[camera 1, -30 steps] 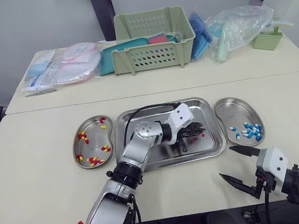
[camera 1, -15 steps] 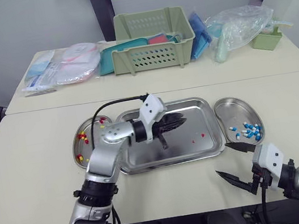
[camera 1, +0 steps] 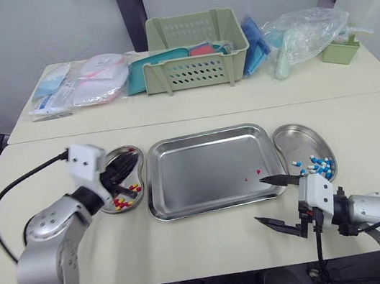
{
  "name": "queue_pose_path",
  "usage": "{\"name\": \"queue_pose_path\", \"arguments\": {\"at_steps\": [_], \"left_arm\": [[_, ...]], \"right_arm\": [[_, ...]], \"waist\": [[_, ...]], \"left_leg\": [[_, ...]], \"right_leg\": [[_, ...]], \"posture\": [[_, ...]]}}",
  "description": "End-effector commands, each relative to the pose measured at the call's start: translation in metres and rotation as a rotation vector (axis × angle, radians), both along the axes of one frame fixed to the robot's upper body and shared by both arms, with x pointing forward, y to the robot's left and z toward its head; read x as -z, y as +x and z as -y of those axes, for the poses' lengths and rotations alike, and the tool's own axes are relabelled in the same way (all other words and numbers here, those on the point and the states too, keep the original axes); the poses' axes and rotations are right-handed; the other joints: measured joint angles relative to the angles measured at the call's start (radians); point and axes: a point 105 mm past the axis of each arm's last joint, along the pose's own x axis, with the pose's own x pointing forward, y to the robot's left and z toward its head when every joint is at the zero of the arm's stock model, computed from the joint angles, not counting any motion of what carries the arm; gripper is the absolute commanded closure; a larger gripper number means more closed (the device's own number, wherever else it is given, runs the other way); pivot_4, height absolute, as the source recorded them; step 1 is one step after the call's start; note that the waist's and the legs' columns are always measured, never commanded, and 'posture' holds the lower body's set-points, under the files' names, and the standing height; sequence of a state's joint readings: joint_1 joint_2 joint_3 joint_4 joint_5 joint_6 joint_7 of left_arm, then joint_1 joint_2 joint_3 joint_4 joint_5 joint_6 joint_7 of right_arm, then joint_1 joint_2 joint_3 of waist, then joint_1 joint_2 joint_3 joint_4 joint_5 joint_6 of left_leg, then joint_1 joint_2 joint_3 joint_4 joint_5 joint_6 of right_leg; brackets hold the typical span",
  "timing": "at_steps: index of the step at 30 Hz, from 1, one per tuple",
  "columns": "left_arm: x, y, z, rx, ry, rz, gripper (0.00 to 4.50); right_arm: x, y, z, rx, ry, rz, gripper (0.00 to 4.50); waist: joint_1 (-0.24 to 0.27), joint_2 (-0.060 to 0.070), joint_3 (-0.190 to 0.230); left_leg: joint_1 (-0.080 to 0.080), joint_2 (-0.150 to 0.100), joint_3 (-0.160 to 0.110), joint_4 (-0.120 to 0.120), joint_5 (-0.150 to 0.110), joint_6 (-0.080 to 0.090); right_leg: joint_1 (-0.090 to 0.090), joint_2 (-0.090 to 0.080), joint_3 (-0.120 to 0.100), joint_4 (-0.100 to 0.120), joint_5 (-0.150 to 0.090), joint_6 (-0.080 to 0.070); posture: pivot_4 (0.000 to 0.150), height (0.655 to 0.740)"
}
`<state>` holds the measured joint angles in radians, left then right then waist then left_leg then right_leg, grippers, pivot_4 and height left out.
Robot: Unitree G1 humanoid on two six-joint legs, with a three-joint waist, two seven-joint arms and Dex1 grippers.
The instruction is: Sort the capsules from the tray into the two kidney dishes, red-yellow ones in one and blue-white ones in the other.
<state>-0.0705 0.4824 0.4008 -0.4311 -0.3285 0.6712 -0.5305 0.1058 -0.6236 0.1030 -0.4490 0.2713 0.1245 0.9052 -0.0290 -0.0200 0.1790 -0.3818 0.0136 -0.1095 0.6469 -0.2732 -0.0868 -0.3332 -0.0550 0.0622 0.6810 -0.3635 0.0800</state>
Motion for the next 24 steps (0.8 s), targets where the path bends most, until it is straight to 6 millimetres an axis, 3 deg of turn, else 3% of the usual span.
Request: {"name": "queue_pose_path", "arguments": {"at_steps": [1,4,15,24], "left_arm": [[-0.014,-0.003,-0.019,-0.130,0.018,0.093,4.30],[-0.009,-0.004,-0.024,-0.168,-0.009,0.096,4.30],[0.000,-0.006,-0.022,-0.173,-0.022,0.100,0.83],[-0.007,-0.017,-0.005,-0.094,0.007,0.175,0.83]], "right_arm": [[-0.005,0.000,-0.006,-0.039,0.024,0.007,0.00],[-0.005,0.002,-0.007,-0.052,0.024,0.005,0.00],[-0.004,0.003,-0.003,-0.057,0.016,-0.007,0.00],[-0.006,0.003,0.003,-0.056,0.005,-0.014,0.00]], "waist": [[0.003,-0.001,0.000],[0.003,-0.001,0.000],[0.000,0.000,0.000],[0.000,0.000,0.000]], "left_leg": [[0.000,0.000,0.000,0.000,0.000,0.000],[0.000,0.000,0.000,0.000,0.000,0.000],[0.000,0.000,0.000,0.000,0.000,0.000],[0.000,0.000,0.000,0.000,0.000,0.000]], "right_leg": [[0.000,0.000,-0.001,0.000,0.000,0.000],[0.000,0.000,0.000,0.000,0.000,0.000],[0.000,0.000,0.000,0.000,0.000,0.000],[-0.001,0.000,0.000,0.000,0.000,0.000]], "posture": [[0.150,0.7400],[0.150,0.7400],[0.150,0.7400],[0.150,0.7400]]}}
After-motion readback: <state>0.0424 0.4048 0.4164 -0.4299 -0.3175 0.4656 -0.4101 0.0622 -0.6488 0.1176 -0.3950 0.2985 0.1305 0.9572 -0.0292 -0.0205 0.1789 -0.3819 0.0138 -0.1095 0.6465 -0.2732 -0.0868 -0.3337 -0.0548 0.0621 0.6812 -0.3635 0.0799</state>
